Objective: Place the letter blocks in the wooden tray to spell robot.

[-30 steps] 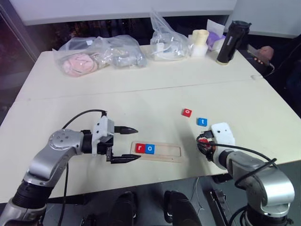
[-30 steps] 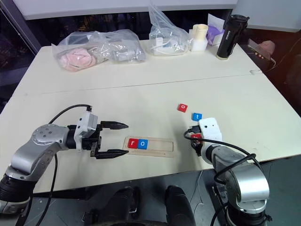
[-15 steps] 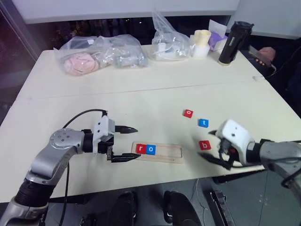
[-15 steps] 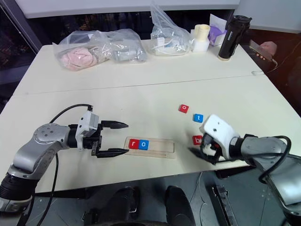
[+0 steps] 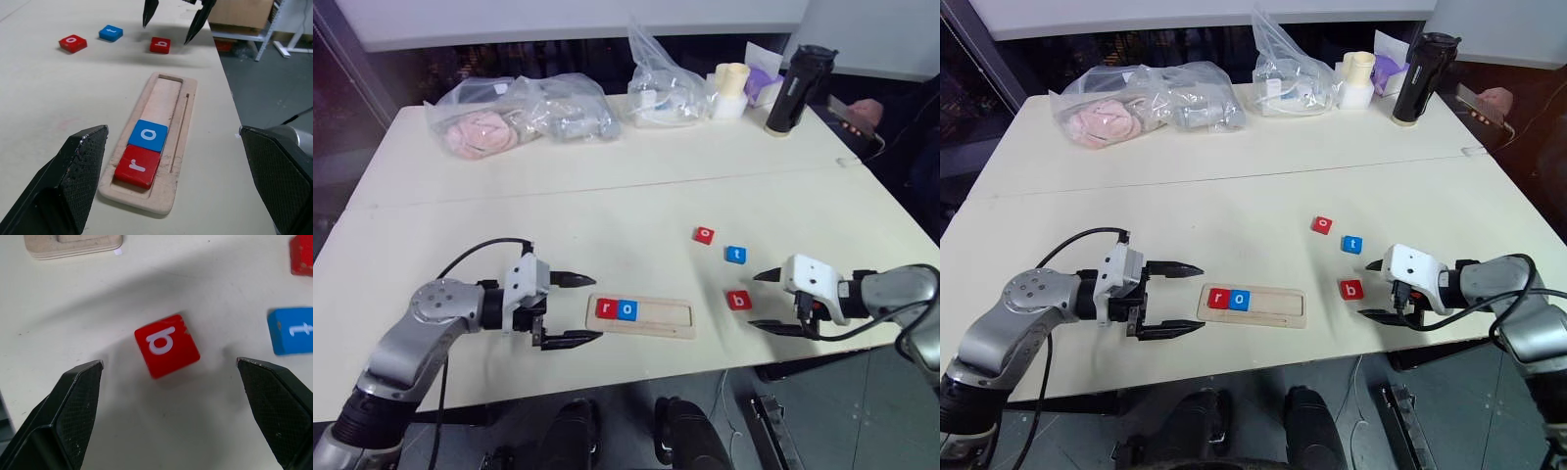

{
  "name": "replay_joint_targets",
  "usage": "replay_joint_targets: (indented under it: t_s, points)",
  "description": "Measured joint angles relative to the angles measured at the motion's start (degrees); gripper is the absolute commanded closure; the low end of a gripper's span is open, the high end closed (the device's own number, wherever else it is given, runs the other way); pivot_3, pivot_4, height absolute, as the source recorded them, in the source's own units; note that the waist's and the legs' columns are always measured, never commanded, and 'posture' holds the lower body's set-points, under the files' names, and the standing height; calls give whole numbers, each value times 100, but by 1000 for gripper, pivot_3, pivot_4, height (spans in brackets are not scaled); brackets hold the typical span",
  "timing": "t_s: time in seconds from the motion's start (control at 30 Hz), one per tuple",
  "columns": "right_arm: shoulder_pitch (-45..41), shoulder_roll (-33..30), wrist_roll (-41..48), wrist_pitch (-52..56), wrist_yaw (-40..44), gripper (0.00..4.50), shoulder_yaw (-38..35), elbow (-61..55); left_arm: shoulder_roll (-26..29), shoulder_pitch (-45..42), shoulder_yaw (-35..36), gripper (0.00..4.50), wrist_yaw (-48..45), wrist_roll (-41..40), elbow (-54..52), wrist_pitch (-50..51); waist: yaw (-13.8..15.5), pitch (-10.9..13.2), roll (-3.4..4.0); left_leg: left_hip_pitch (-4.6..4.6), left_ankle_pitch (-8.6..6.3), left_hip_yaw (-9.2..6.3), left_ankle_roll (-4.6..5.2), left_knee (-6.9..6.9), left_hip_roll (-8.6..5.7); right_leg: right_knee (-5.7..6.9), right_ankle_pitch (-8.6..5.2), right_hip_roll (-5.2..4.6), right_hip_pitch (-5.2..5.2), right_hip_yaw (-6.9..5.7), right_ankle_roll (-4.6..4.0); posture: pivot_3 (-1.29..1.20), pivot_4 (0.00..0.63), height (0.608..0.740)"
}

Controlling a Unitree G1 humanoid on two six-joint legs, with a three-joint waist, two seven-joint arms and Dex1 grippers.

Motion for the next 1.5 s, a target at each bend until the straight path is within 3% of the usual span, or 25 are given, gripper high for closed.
replay_joint_targets:
  t_s: [0.47,0.57,0.73,0.97,1.13,1.3,1.5]
  points:
    - [-538,262,-273,-619,289,28,499,786,117,155,163,0,179,-86,-295,150,16,-1,1,17,0,2,0,7,-2,6,1,-2,17,1,0,0,150,740]
    - [-640,334,-302,-708,321,757,511,993,153,175,167,0,210,-115,-312,207,9,-1,1,29,0,3,0,8,-2,6,1,-2,28,2,0,0,150,740]
    - [-727,435,-321,-838,371,3337,587,1111,166,180,167,0,215,-121,-317,216,-7,-1,0,49,0,6,0,8,-1,10,2,-3,43,7,-2,0,150,740]
    - [-784,452,-310,-506,386,3375,644,798,183,179,168,0,219,-121,-320,216,-8,-1,1,58,0,9,-1,3,2,23,2,-5,41,10,-3,0,150,740]
    - [-971,477,42,526,457,3375,672,-416,185,142,168,0,217,-119,-316,215,0,0,2,58,0,9,-1,-2,4,25,2,-6,36,9,-3,0,150,740]
    - [-1258,993,304,1716,76,3375,932,-1400,174,120,165,0,220,-117,-310,213,1,0,2,57,0,8,-2,-2,4,22,2,-17,36,10,-4,0,150,740]
    - [-1294,1491,185,2344,-475,3375,1492,-1748,155,128,164,0,240,-116,-310,212,18,0,1,52,-1,9,-2,-2,2,17,2,-23,33,9,-5,0,150,740]
